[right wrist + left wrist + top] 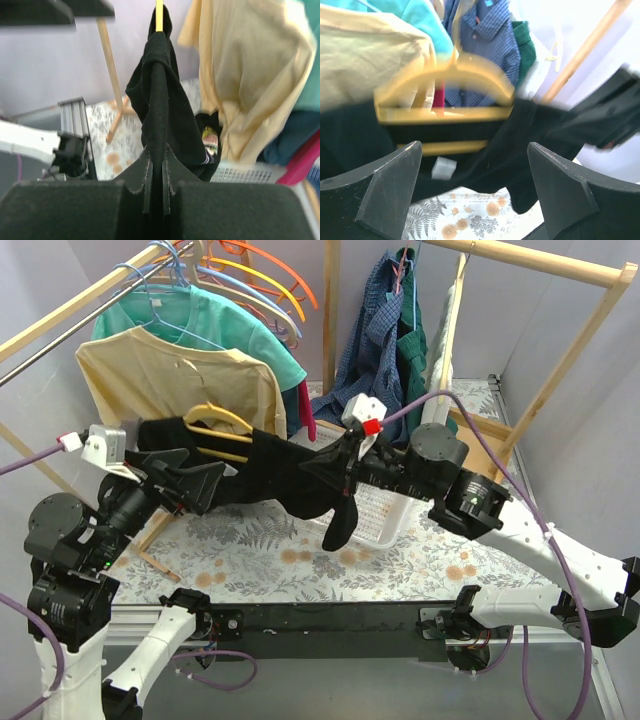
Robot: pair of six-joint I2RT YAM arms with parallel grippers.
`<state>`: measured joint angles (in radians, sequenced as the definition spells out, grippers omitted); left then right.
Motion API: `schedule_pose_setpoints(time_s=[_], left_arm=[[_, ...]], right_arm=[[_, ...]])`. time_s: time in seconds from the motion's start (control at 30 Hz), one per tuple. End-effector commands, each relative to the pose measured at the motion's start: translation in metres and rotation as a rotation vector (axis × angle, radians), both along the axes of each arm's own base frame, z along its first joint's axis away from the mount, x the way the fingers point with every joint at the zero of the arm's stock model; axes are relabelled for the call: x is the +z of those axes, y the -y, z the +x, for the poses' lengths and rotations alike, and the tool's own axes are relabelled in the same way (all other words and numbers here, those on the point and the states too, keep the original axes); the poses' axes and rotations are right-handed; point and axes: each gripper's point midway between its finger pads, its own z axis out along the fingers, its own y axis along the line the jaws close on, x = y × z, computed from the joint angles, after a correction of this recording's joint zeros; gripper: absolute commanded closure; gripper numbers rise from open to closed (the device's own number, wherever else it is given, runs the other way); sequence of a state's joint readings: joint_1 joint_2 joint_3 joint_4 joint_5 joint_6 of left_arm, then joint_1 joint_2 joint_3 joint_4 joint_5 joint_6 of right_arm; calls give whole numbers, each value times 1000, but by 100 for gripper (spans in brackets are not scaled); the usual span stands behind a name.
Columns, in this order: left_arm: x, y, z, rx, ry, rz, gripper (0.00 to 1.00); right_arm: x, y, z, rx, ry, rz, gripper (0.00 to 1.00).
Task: Remove the t-shirt from the hanger
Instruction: Pick up the hanger from the clothesline.
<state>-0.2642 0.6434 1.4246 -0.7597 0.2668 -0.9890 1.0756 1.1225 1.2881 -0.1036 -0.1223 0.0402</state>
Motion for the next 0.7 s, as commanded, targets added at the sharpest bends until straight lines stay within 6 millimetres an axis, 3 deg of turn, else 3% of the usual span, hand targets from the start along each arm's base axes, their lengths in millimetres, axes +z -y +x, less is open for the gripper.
schedule_pose_setpoints(time_s=[0.0, 0.07, 0.1, 0.13, 0.17, 0.3, 0.4, 0.47, 0.5, 0.57, 0.6, 0.67], left_arm=[[22, 0, -29, -46, 116, -7, 13], [30, -3, -38, -46, 146, -16, 13], [32, -4, -43, -46, 152, -14, 12], [33, -4, -45, -49, 159, -13, 13], [36, -5, -51, -50, 175, -14, 13], [46, -8, -65, -49, 227, -13, 12], [46, -5, -72, -76, 246, -7, 12], [45, -5, -73, -79, 248, -5, 11], [44, -5, -72, -75, 246, -7, 11], [44, -5, -71, -75, 244, -7, 11], [44, -5, -71, -75, 242, -7, 11], [41, -2, -67, -88, 231, -8, 11]], right_arm=[[169, 33, -26, 37, 256, 382, 99], [193, 23, -19, 24, 324, 398, 99], [229, 33, -26, 32, 375, 462, 99], [232, 25, -22, 33, 381, 459, 99], [254, 35, -28, 31, 410, 503, 99], [279, 42, -33, 35, 425, 570, 99], [258, 38, -26, 17, 388, 535, 99], [234, 34, -23, 14, 351, 492, 99], [210, 24, -16, 10, 317, 446, 99], [188, 26, -15, -3, 282, 417, 99], [161, 23, -12, -9, 252, 371, 99], [135, 21, -6, -30, 225, 332, 99]])
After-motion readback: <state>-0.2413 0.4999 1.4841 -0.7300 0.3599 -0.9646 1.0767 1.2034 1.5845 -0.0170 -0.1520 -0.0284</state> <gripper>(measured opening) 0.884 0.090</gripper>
